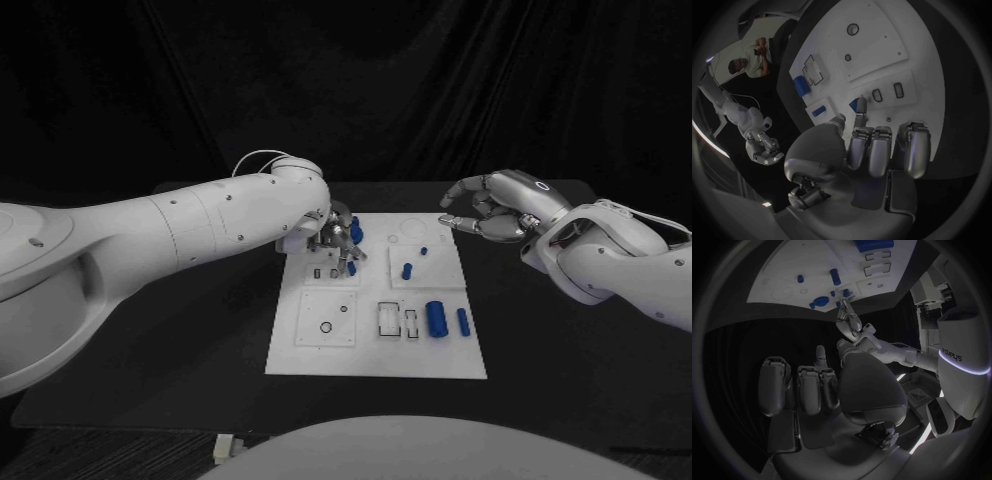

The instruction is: Assemble the parts on the task board

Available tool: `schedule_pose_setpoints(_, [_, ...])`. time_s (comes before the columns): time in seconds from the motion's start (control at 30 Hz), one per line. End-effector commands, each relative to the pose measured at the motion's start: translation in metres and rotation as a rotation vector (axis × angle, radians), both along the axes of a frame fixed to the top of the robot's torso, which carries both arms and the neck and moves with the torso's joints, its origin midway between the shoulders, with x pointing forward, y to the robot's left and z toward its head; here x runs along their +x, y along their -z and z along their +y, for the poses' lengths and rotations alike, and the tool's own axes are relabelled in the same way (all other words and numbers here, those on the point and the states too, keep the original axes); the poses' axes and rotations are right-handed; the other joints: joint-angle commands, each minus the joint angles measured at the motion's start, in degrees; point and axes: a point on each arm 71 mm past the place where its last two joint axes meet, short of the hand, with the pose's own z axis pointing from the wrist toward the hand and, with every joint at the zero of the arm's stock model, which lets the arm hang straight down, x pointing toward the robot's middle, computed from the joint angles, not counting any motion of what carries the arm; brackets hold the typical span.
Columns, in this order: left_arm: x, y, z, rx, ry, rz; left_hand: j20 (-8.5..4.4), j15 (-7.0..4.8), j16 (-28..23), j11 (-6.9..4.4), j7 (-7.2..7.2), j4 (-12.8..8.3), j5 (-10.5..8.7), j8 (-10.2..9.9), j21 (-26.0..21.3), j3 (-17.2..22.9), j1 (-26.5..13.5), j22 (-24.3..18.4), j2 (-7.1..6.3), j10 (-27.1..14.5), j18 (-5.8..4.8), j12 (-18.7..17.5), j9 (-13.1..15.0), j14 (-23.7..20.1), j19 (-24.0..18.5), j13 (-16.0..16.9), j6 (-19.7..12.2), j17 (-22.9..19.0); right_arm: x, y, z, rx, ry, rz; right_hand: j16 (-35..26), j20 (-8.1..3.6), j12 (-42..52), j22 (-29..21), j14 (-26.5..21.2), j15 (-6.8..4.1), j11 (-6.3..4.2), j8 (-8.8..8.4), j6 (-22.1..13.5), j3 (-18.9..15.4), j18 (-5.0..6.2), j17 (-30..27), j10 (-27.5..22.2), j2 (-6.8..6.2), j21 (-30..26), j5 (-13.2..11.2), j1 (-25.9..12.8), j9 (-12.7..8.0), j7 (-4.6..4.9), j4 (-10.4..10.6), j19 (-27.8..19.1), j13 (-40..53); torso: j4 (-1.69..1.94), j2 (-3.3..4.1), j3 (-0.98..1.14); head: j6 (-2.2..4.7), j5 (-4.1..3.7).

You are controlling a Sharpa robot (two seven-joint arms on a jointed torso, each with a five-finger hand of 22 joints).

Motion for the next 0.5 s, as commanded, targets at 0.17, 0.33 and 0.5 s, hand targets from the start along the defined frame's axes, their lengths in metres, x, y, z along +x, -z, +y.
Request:
schedule_pose_setpoints(0.17, [-0.0009,0.0037,-0.0029,-0.003,0.008,0.014,-0.03,-0.33,0.1,-0.39,0.11,0.0,0.32,0.4,-0.3,0.4,-0.3,9.4,0.07,6.2,0.66,0.1,0.2,6.1,-0.6,15.0,-0.4,15.1,0.0006,0.0016,-0.0017,-0.006,0.019,0.013,-0.3,0.31,0.1,11.7,5.3,0.35,0.37,-0.04,0.5,-0.1,-0.12,12.2,5.9,0.14,-0.4,0.2,0.2,-0.1,0.09,0.1,1.7,15.1,0.03,-0.02,-0.02,-0.01,-0.10])
schedule_pose_setpoints(0.33, [-0.0017,0.0068,-0.0035,0.002,0.007,0.022,-0.07,-0.36,0.1,-0.39,0.13,0.0,0.25,0.4,-0.6,0.5,-0.5,9.1,0.12,6.2,0.77,0.1,0.6,6.1,-1.1,15.0,-0.6,15.1,0.0007,0.0017,-0.0019,-0.007,0.020,0.014,-0.3,0.31,0.1,11.7,5.3,0.35,0.37,-0.04,0.5,-0.1,-0.12,12.2,5.9,0.14,-0.4,0.2,0.2,-0.1,0.09,0.1,1.7,15.1,-0.01,-0.04,0.00,-0.01,-0.14])
schedule_pose_setpoints(0.5, [-0.0019,0.0097,-0.0035,0.011,0.004,0.030,-0.09,-0.37,0.1,-0.40,0.12,0.0,0.23,0.5,-0.6,0.6,-0.5,9.1,0.11,6.2,0.77,0.1,0.8,6.1,-1.1,15.0,-0.6,15.1,0.0007,0.0019,-0.0018,-0.008,0.020,0.017,-0.4,0.32,0.1,11.6,5.3,0.36,0.38,-0.04,0.6,-0.1,-0.09,12.1,5.9,0.14,-0.5,0.2,0.1,-0.1,0.11,0.2,1.6,15.1,-0.01,-0.06,-0.01,-0.01,-0.15])
